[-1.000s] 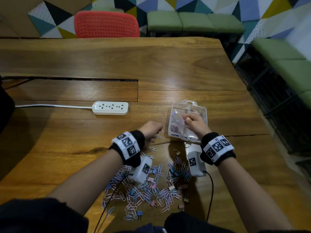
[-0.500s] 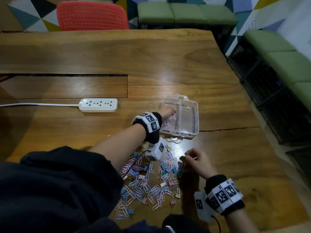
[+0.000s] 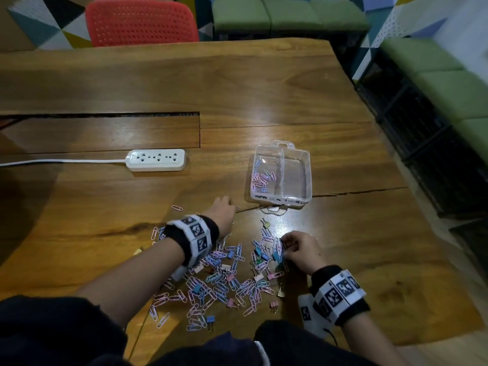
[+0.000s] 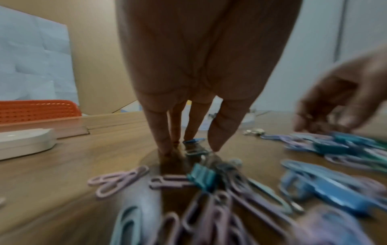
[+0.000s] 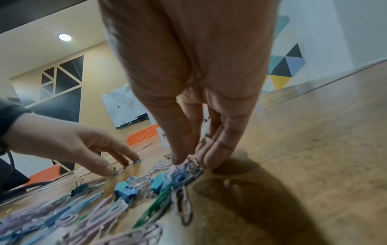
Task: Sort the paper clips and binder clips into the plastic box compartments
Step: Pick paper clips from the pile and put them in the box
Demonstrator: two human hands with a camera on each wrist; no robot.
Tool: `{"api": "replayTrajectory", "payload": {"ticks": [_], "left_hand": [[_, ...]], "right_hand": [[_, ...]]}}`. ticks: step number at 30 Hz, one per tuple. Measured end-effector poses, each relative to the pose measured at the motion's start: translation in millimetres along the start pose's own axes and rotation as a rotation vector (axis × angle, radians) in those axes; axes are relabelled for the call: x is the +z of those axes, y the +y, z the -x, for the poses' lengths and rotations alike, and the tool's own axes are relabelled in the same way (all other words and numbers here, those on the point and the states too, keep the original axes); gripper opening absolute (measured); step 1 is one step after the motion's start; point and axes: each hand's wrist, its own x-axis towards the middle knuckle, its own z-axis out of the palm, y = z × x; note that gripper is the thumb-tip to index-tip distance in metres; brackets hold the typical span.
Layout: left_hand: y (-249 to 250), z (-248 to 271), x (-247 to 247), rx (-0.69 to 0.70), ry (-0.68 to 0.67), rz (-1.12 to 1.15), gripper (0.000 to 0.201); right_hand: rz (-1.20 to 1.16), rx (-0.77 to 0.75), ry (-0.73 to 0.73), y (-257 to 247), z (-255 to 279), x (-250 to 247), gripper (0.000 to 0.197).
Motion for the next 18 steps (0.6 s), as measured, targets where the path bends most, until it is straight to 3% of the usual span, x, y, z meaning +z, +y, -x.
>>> {"api": "replayTrajectory", "payload": {"ticks": [3,7,10,15,18], "left_hand": [[8,13,16,0.042,0.065,-0.073,0.048],[15,22,21,0.121,0.098,-0.083,0.034],[16,25,23,0.119,0.094,0.005,0.022],[18,27,26,0.074,0.087,0.254,0.019],[20,28,29,0.054,0.058,0.329,0.035]], "right_hand": [[0.014,0.019,0.067,-1,2,4,0.038],[0.088,0.039,0.138,-4,3,16,0.037],[0.096,0.056,0.188,-10,1,19,0.033],[0.07,0.025,0.063,-14,1,20,0.027],[0.037,0.054,0.115,-14,-1,20,0.022]]}}
